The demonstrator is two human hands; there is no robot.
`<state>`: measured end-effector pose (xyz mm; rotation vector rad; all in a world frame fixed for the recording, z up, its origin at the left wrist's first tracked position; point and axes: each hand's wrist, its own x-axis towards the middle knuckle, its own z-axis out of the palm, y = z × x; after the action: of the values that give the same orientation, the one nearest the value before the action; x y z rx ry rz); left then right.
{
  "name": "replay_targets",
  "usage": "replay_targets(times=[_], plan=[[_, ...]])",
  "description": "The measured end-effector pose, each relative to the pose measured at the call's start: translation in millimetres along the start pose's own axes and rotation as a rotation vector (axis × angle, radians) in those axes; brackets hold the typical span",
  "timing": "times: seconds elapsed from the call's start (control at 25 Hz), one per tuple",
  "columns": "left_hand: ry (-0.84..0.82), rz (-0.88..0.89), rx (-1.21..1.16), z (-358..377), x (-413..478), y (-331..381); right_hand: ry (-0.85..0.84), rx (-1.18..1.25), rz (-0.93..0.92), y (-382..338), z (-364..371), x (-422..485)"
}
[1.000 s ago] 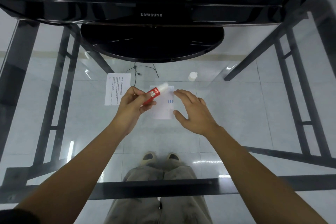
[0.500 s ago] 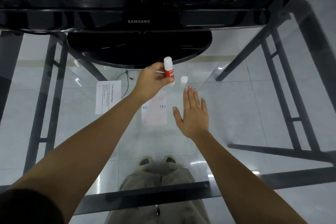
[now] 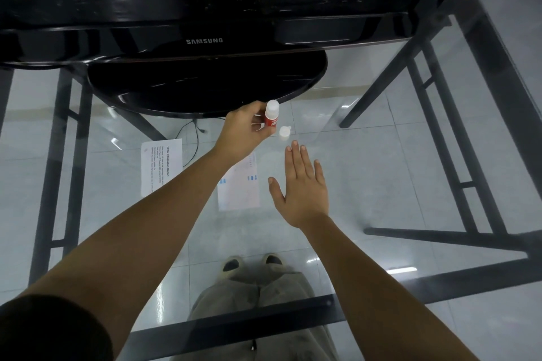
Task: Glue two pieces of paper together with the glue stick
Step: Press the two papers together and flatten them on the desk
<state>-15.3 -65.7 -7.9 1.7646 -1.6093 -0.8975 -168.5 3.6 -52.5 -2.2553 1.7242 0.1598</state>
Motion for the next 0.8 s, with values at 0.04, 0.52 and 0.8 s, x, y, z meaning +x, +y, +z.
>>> replay_targets(times=[0.04,0.52,0.8], plan=[[-0.005,0.004,0.011,0.5,-0.3,0.2,0.004,0.001,0.0,0.4,0.1,0.1],[0.035,-0.035,0.211,-48.5,-72.2,-37.4,0.027,0.107,-0.004,-9.0,-15.2,-8.9],[0.189,-0.23,0.389,-84.7,-142.4,-93.9,0.17,0.56,0.231,-83.8,-11.9,-46.9]])
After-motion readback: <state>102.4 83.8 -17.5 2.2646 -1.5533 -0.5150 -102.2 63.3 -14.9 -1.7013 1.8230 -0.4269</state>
